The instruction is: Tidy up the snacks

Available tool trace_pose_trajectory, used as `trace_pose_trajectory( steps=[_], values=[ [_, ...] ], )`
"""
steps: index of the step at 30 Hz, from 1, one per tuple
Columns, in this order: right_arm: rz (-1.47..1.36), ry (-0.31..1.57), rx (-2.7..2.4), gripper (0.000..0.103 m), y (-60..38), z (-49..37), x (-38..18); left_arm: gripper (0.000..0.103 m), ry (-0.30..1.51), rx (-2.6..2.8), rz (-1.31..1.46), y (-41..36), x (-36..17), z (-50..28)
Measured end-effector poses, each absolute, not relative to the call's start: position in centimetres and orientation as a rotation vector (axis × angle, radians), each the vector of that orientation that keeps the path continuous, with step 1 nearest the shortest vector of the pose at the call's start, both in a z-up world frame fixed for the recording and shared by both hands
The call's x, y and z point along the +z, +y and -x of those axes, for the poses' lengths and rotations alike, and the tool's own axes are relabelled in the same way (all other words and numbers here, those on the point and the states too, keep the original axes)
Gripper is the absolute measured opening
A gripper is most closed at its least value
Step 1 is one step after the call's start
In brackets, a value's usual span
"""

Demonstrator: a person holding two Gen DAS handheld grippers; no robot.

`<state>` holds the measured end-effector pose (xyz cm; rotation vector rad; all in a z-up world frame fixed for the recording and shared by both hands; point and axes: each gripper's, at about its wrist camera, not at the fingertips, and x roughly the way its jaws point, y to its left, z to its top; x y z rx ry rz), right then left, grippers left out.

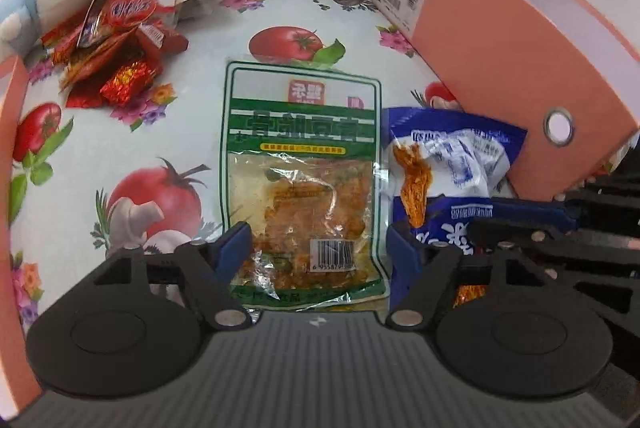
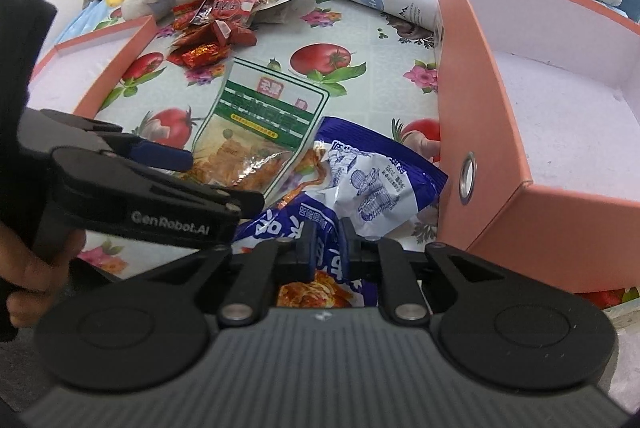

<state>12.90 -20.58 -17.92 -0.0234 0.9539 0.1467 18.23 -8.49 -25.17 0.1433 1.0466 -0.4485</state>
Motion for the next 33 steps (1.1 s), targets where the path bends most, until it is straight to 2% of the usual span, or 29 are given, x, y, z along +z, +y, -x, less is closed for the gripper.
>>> trace_pose_trajectory(
  steps=[8,10,11,12,17,19,21,26,27,29,33],
  values=[
    [-0.02,0.933,0.132,0.018,-20.9,-12.8,-17.7,0.067,1.014,-0.46,-0.192,-8.8,-25.3,-17.4],
    [-0.035,0.927,0.137,0.032,-20.9,-12.9,-17.6,0.057,1.009,-0.465,-0.172,-8.4,-25.0,-17.4],
    [-0.039,0.924,0.128,0.041,-20.9,-12.9,-17.5,0.055,1.003,-0.458,-0.168,-8.3,-24.8,-17.3],
    [-0.045,0.925,0.137,0.044,-20.9,-12.9,-17.5,0.049,1.001,-0.455,-0.163,-8.2,-24.7,-17.3],
    [-0.063,0.942,0.118,0.056,-20.3,-13.2,-18.1,0.04,0.992,-0.434,-0.12,-7.1,-24.4,-17.4],
    [-0.073,0.962,0.104,0.063,-20.2,-13.5,-18.6,0.009,0.983,-0.421,-0.099,-6.6,-24.1,-17.4],
    [-0.075,0.968,0.07,0.085,-19.9,-13.7,-19.0,0.009,0.986,-0.402,-0.091,-6.0,-24.1,-17.5],
    [-0.145,0.975,0.03,0.086,-20.7,-14.6,-20.3,0.008,0.983,-0.4,-0.051,-4.9,-24.2,-17.6],
    [-0.143,0.982,0.036,0.078,-20.7,-14.7,-20.6,0.007,0.983,-0.4,-0.048,-4.8,-24.2,-17.6],
    [-0.113,0.97,0.041,0.073,-20.3,-14.7,-20.8,0.007,0.986,-0.397,-0.033,-4.7,-24.2,-17.6],
    [-0.095,0.961,0.078,0.054,-20.0,-14.7,-20.2,0.005,0.99,-0.39,0.014,-4.0,-24.1,-17.5]
  ],
)
